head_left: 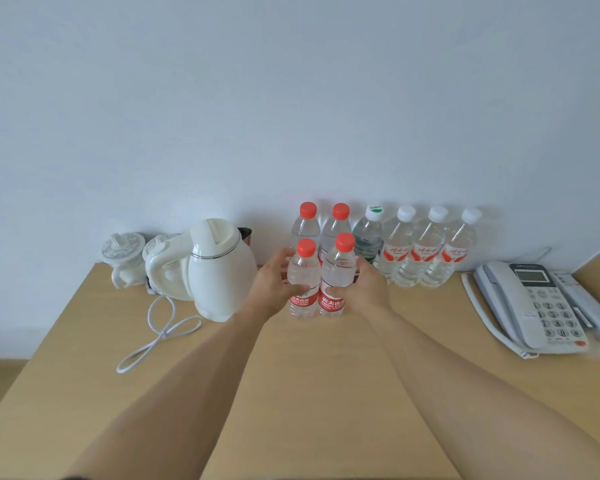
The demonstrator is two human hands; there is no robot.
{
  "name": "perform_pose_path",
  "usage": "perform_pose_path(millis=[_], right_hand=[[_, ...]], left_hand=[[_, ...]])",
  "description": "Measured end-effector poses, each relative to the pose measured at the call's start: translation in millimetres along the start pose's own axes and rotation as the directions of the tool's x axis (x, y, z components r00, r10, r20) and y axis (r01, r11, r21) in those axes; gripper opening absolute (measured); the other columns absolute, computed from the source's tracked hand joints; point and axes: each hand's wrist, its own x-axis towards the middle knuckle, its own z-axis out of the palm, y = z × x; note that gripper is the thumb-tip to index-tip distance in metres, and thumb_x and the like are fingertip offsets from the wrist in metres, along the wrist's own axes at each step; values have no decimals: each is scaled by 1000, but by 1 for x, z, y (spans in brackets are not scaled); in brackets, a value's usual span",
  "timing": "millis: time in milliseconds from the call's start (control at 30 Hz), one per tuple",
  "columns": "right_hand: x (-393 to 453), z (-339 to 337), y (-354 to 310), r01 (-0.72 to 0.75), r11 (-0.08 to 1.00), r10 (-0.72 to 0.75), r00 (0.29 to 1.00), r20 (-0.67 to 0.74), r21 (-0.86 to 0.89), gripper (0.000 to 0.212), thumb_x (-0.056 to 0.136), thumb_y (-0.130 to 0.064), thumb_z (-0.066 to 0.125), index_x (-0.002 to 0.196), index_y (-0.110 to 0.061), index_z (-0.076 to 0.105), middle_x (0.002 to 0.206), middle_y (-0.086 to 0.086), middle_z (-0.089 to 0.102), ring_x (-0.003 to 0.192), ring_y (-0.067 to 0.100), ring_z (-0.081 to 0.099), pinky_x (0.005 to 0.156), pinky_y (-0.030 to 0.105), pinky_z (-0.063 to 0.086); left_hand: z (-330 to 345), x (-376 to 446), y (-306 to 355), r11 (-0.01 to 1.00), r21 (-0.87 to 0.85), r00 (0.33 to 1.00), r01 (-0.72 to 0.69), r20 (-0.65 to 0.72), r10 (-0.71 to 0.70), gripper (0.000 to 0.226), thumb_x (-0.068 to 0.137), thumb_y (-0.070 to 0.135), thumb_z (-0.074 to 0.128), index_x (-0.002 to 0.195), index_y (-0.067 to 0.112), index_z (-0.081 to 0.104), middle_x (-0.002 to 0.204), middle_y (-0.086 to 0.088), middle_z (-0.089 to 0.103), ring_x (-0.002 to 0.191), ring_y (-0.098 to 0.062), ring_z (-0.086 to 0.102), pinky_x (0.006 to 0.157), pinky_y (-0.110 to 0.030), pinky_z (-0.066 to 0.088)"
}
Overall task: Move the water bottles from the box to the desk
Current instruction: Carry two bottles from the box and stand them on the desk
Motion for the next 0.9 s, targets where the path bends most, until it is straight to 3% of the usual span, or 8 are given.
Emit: perform_pose_path(millis=[300, 467, 600, 900], right_hand=[[13, 9, 0, 63, 997, -62, 998, 15, -39, 52, 70, -28, 87, 111, -19, 58, 99, -8, 64, 95, 17, 60, 79, 35, 48], [12, 2, 3, 103, 994, -102, 994, 41, -32, 62, 71, -30, 86, 121, -21, 51, 103, -9, 64, 99, 17, 61, 78, 35, 49], [11, -4, 1, 156, 987, -156, 988, 0, -41, 60, 72, -33, 87, 118, -22, 51, 100, -8, 60, 94, 14, 59, 73, 30, 43], [9, -16, -2, 221, 974, -220, 975, 17, -41, 53, 77, -23, 86, 120, -17, 56, 90, -16, 55, 90, 12, 57, 71, 23, 40]], left_hand=[[0, 5, -4, 997, 78, 996, 4, -92, 3, 64, 72, 14, 85, 126, 29, 55, 109, 13, 66, 103, -8, 64, 88, -27, 51], [1, 0, -4, 988, 151, 998, -1, -64, 11, 68, 71, 22, 86, 129, 34, 52, 108, 20, 65, 102, -3, 62, 76, -9, 43], [-1, 0, -1, 981, 193, 990, -24, -129, 49, 67, 71, 35, 86, 129, 37, 54, 105, 13, 66, 98, -5, 63, 83, -21, 48], [9, 5, 10, 973, 230, 970, -24, -231, 78, 59, 71, 29, 87, 126, 27, 63, 92, 2, 69, 89, -16, 66, 83, -33, 54]])
